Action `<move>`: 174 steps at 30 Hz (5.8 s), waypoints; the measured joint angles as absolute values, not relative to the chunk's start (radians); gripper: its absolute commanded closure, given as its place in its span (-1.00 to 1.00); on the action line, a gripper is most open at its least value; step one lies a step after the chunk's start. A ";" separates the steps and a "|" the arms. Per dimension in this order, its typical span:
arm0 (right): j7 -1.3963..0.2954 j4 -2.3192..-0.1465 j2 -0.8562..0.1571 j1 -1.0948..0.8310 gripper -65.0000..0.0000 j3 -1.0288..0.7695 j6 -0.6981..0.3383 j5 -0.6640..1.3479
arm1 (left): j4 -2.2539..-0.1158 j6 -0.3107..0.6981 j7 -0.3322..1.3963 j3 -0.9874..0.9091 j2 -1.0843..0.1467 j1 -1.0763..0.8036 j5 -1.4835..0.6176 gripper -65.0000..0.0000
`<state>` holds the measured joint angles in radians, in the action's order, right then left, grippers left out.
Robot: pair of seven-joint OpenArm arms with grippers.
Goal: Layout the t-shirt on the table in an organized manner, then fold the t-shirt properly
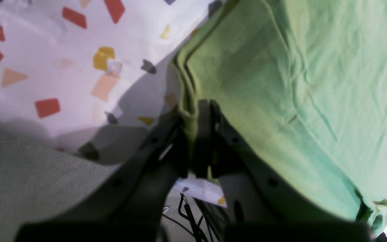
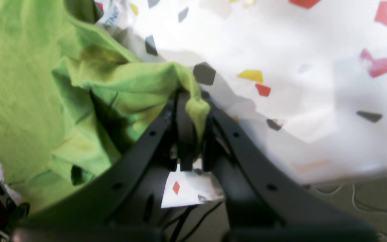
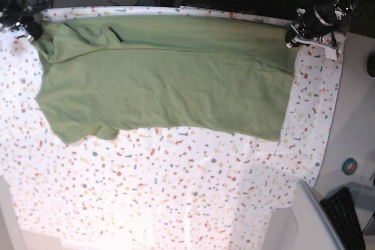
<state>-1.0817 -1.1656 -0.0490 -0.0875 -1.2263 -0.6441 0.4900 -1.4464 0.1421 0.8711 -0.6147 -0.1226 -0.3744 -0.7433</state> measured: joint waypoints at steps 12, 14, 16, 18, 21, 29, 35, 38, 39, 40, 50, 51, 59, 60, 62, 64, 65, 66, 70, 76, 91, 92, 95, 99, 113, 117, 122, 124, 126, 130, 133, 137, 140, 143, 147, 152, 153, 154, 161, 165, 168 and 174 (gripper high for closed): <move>-1.120 -1.411 0.086 -0.134 0.23 -1.237 -0.646 0.464 | -1.504 0.138 0.857 -0.630 -0.143 -0.371 -0.741 -0.60; -1.111 -1.467 0.086 -0.129 0.23 -1.237 -0.644 0.471 | -1.540 0.141 0.860 -0.659 -0.139 -0.368 -0.742 -0.60; -1.075 -1.513 0.086 -0.128 0.23 -1.237 -0.643 0.470 | -1.574 0.141 0.855 -0.698 -0.139 -0.355 -0.742 -0.60; -1.030 -1.549 0.095 -0.147 0.23 -1.237 -0.644 0.471 | -1.590 0.142 0.854 -0.739 -0.139 -0.340 -0.743 -0.60; -0.984 -1.580 0.120 -0.173 0.23 -1.237 -0.644 0.464 | -1.594 0.141 0.857 -0.815 -0.141 -0.335 -0.742 -0.60; -0.970 -1.594 0.085 -0.151 0.23 -1.229 -0.644 0.463 | -1.616 0.139 0.862 -0.862 -0.141 -0.294 -0.736 -0.59; -0.967 -1.597 -0.003 -0.111 0.23 -1.150 -0.644 0.462 | -1.660 0.141 0.863 -0.855 -0.141 -0.268 -0.734 -0.52; -0.947 -1.592 -0.078 -0.086 0.23 -1.007 -0.643 0.459 | -1.655 0.144 0.862 -0.807 -0.147 -0.237 -0.737 -0.05; -0.904 -1.579 -0.096 -0.071 0.23 -0.960 -0.642 0.467 | -1.655 0.146 0.857 -0.788 -0.145 -0.229 -0.739 0.16; -0.855 -1.554 -0.118 -0.056 0.23 -0.908 -0.633 0.470 | -1.655 0.145 0.857 -0.762 -0.146 -0.220 -0.737 0.39; -0.575 -0.997 -0.348 0.123 0.02 -0.475 -0.393 0.469 | -1.590 0.143 0.860 -0.575 -0.139 -0.145 -0.523 1.00; -0.561 -0.936 -0.352 0.152 -0.04 -0.461 -0.390 0.466 | -1.572 0.142 0.862 -0.569 -0.139 -0.138 -0.511 1.00; -0.495 -0.729 -0.382 0.217 -0.13 -0.441 -0.392 0.467 | -1.501 0.142 0.857 -0.565 -0.142 -0.117 -0.501 1.00; -0.497 -0.726 -0.380 0.215 -0.13 -0.441 -0.392 0.467 | -1.499 0.142 0.857 -0.565 -0.142 -0.117 -0.501 1.00; -0.496 -0.726 -0.377 0.216 -0.13 -0.439 -0.392 0.468 | -1.498 0.142 0.858 -0.565 -0.142 -0.117 -0.501 1.00; -0.493 -0.726 -0.380 0.220 -0.13 -0.395 -0.392 0.468 | -1.498 0.142 0.857 -0.566 -0.145 -0.117 -0.501 0.95; -0.493 -0.726 -0.380 0.221 -0.13 -0.366 -0.392 0.471 | -1.498 0.142 0.857 -0.566 -0.145 -0.110 -0.501 0.89; -0.482 -0.727 -0.379 0.221 -0.12 -0.341 -0.392 0.472 | -1.498 0.142 0.857 -0.566 -0.143 -0.103 -0.499 0.85; -0.472 -0.730 -0.376 0.220 -0.11 -0.303 -0.392 0.472 | -1.498 0.142 0.857 -0.563 -0.142 -0.090 -0.501 0.83; -0.475 -0.733 -0.358 0.220 0.72 -0.314 -0.392 0.475 | -1.497 0.142 0.857 -0.564 -0.142 -0.092 -0.501 0.83; -0.694 -1.163 -0.265 0.039 1.00 -0.398 -0.392 0.471 | -1.497 0.142 0.857 -0.562 -0.142 -0.099 -0.501 0.82; -0.715 -1.205 -0.257 0.024 1.00 -0.411 -0.392 0.471 | -1.497 0.142 0.857 -0.562 -0.141 -0.098 -0.501 0.82; -0.772 -1.323 -0.231 -0.021 1.00 -0.439 -0.391 0.469 | -1.497 0.142 0.857 -0.561 -0.139 -0.097 -0.501 0.82; -0.825 -1.465 -0.178 -0.088 1.00 -0.467 -0.392 0.470 | -1.497 0.142 0.857 -0.561 -0.139 -0.098 -0.501 0.82; -0.848 -1.668 -0.038 -0.279 1.00 -0.484 -0.310 0.471 | -1.496 0.142 0.857 -0.561 -0.142 -0.100 -0.501 0.82; -0.842 -1.660 -0.012 -0.289 1.00 -0.486 -0.310 0.470 | -1.496 0.142 0.857 -0.561 -0.141 -0.100 -0.501 0.82; -0.850 -1.633 -0.005 -0.287 1.00 -0.487 -0.309 0.471 | -1.496 0.143 0.857 -0.561 -0.142 -0.100 -0.501 0.82; -0.878 -1.635 -0.005 -0.286 0.78 -0.487 -0.309 0.471 | -1.496 0.142 0.857 -0.561 -0.142 -0.100 -0.501 0.82; -0.914 -1.643 -0.002 -0.288 0.42 -0.489 -0.309 0.469 | -1.496 0.142 0.857 -0.561 -0.142 -0.100 -0.501 0.82; -0.910 -1.697 -0.001 -0.291 0.32 -0.489 -0.309 0.471 | -1.496 0.142 0.857 -0.561 -0.142 -0.101 -0.501 0.82; -0.901 -1.734 -0.003 -0.282 0.32 -0.489 -0.309 0.469 | -1.496 0.143 0.857 -0.561 -0.142 -0.100 -0.501 0.82; -0.857 -1.734 -0.057 -0.223 0.32 -0.484 -0.309 0.473 | -1.496 0.142 0.858 -0.562 -0.143 -0.100 -0.501 0.82; -0.837 -1.646 -0.121 -0.131 0.30 -0.482 -0.234 0.475 | -1.496 0.142 0.857 -0.561 -0.147 -0.099 -0.501 0.82; -0.841 -1.568 -0.154 -0.093 0.15 -0.480 -0.208 0.468 | -1.496 0.142 0.857 -0.563 -0.147 -0.099 -0.501 0.82; -0.844 -1.548 -0.150 -0.089 0.01 -0.480 -0.208 0.471 | -1.496 0.146 0.857 -0.567 -0.146 -0.101 -0.501 0.68; -0.841 -1.548 -0.151 -0.078 0.02 -0.480 -0.207 0.471 | -1.496 0.146 0.857 -0.568 -0.146 -0.097 -0.501 0.37; -0.841 -1.548 -0.151 -0.078 0.02 -0.480 -0.207 0.471 | -1.496 0.146 0.857 -0.568 -0.146 -0.097 -0.501 0.37; -0.842 -1.547 -0.150 -0.079 0.02 -0.480 -0.207 0.471 | -1.496 0.146 0.857 -0.568 -0.146 -0.096 -0.501 0.36; -0.842 -1.438 -0.147 -0.071 -0.01 -0.477 -0.208 0.468 | -1.496 0.146 0.857 -0.567 -0.147 -0.094 -0.501 0.36; -0.838 -1.433 -0.149 -0.067 -0.01 -0.477 -0.208 0.471 | -1.492 0.146 0.857 -0.567 -0.147 -0.095 -0.501 0.36; -0.839 -1.434 -0.148 -0.067 -0.01 -0.477 -0.209 0.471 | -1.461 0.146 0.857 -0.569 -0.147 -0.091 -0.501 0.36; -0.842 -1.486 -0.145 -0.082 -0.01 -0.477 -0.302 0.479 | -1.446 0.146 0.857 -0.569 -0.145 -0.089 -0.501 0.36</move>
